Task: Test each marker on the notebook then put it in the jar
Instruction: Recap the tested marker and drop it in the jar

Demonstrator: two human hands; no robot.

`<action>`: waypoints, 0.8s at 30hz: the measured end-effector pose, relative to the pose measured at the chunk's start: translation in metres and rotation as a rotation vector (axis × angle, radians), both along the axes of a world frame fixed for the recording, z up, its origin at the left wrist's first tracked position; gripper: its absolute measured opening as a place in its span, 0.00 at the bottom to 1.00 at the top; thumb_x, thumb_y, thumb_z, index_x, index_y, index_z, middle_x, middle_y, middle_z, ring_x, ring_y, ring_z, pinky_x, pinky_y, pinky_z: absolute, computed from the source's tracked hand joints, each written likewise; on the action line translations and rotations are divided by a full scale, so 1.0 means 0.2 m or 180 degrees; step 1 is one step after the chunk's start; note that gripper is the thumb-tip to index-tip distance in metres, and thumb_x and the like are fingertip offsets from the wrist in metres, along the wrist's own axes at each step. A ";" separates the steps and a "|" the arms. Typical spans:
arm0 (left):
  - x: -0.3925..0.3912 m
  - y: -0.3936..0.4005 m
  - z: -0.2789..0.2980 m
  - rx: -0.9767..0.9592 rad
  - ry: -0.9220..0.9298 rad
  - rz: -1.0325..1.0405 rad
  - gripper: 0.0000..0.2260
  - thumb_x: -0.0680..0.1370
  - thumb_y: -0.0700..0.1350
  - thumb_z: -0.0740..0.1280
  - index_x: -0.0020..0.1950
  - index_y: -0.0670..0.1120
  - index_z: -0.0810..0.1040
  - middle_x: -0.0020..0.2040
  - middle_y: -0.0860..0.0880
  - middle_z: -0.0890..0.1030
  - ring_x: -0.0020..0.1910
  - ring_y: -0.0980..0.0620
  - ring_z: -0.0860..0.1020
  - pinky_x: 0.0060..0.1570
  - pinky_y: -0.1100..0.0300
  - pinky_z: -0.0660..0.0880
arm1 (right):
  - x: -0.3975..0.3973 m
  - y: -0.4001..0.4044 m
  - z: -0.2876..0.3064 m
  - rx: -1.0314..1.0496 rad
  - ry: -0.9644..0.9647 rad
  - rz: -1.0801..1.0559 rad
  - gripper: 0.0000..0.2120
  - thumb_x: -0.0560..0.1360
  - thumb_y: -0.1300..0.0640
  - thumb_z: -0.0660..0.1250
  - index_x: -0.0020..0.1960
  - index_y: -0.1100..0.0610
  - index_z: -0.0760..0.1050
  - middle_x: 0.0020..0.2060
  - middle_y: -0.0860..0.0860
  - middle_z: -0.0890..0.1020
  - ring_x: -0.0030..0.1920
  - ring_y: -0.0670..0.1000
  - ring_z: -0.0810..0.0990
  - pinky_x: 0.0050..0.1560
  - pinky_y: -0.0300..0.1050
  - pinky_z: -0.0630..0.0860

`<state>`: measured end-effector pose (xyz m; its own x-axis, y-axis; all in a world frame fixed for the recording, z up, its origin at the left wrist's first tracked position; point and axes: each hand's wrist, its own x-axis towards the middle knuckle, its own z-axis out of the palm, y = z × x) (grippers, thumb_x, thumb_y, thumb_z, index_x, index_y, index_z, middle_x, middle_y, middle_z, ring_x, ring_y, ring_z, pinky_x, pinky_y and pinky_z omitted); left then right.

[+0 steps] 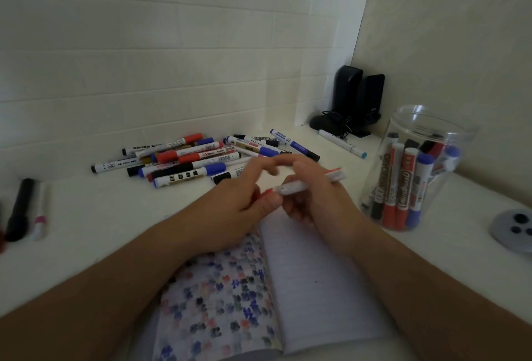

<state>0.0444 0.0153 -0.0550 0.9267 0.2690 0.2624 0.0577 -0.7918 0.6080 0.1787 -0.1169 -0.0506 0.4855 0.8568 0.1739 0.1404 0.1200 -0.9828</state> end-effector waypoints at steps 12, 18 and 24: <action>0.03 0.10 -0.07 0.0512 0.1211 0.1019 0.26 0.64 0.78 0.66 0.51 0.63 0.71 0.49 0.61 0.72 0.50 0.57 0.73 0.54 0.51 0.78 | 0.11 0.08 -0.01 -0.0313 -0.0285 -0.0670 0.07 0.72 0.66 0.73 0.41 0.57 0.76 0.30 0.53 0.76 0.30 0.50 0.70 0.28 0.41 0.67; 0.04 0.11 -0.08 0.0355 0.1165 0.1068 0.23 0.63 0.75 0.69 0.49 0.64 0.72 0.49 0.60 0.74 0.48 0.58 0.74 0.52 0.52 0.79 | 0.08 0.17 -0.07 -0.0861 -0.1087 -0.0833 0.09 0.69 0.57 0.74 0.37 0.56 0.74 0.33 0.57 0.81 0.32 0.52 0.79 0.35 0.46 0.75; 0.02 0.14 -0.06 0.0026 0.1262 0.0957 0.21 0.65 0.71 0.73 0.53 0.67 0.72 0.51 0.60 0.75 0.49 0.59 0.75 0.54 0.53 0.79 | 0.12 0.17 -0.08 -0.0986 -0.0705 -0.0788 0.09 0.73 0.60 0.73 0.38 0.58 0.74 0.30 0.54 0.83 0.28 0.49 0.80 0.33 0.42 0.77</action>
<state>0.0488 0.0430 -0.0676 0.8373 0.5391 -0.0913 0.5098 -0.7092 0.4870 0.2020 -0.0837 -0.0671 0.6623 0.7475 0.0504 0.3387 -0.2388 -0.9101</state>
